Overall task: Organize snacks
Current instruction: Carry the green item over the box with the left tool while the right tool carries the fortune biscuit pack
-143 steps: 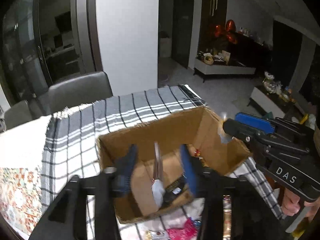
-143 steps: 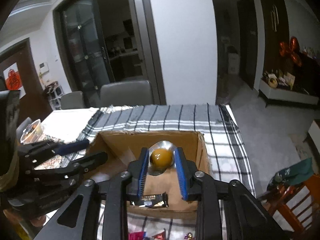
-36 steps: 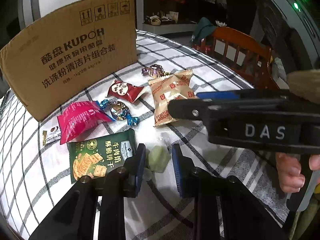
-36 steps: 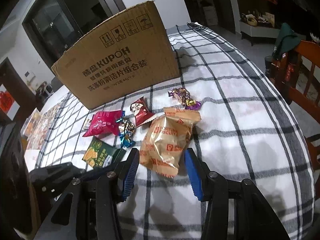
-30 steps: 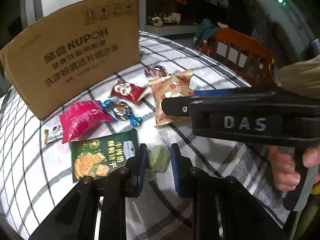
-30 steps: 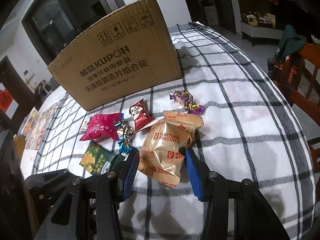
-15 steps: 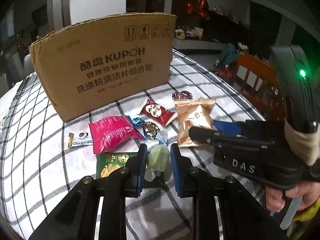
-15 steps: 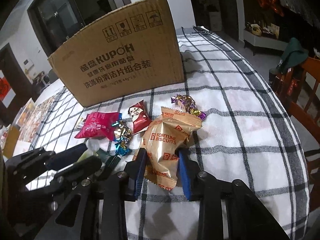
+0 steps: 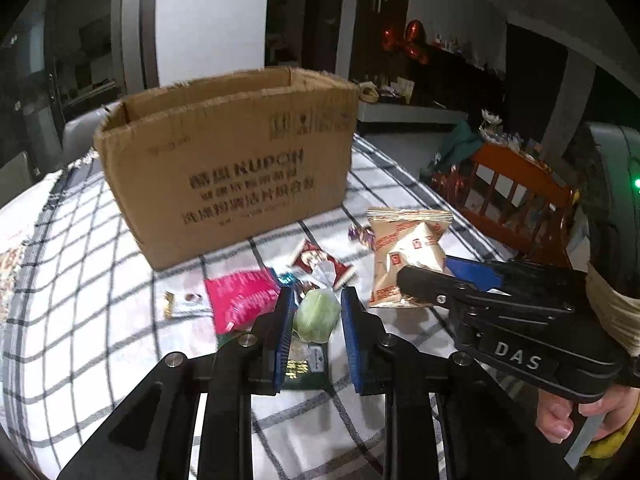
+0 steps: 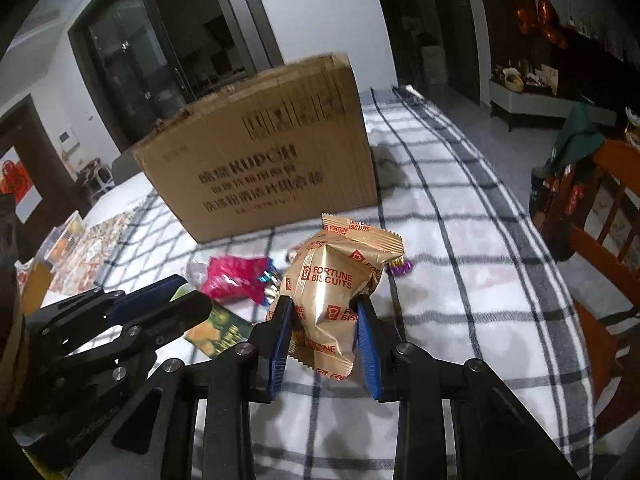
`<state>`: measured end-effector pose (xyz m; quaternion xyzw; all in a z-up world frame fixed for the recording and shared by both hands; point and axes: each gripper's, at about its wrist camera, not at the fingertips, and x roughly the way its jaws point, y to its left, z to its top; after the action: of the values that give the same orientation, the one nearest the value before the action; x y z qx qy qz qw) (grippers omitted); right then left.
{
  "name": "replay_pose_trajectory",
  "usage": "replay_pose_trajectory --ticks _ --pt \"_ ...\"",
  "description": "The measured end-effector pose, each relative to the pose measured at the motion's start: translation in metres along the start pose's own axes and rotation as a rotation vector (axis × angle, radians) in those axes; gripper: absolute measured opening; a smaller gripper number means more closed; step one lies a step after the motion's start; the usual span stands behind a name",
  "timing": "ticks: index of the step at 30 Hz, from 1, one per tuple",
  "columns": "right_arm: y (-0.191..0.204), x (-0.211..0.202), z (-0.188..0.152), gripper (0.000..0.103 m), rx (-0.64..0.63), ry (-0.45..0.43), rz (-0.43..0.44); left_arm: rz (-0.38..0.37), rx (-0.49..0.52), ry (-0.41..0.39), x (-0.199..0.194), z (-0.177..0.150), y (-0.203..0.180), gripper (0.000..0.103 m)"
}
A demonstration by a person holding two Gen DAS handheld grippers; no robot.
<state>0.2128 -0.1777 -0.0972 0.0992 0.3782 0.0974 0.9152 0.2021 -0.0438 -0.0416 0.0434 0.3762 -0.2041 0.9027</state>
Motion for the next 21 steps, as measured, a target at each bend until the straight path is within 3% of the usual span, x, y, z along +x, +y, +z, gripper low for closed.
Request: replay_pose_trajectory --ticks 21 --pt "0.041 -0.046 0.093 0.033 -0.125 -0.160 0.044 0.092 0.024 -0.129 -0.056 0.090 0.030 0.024"
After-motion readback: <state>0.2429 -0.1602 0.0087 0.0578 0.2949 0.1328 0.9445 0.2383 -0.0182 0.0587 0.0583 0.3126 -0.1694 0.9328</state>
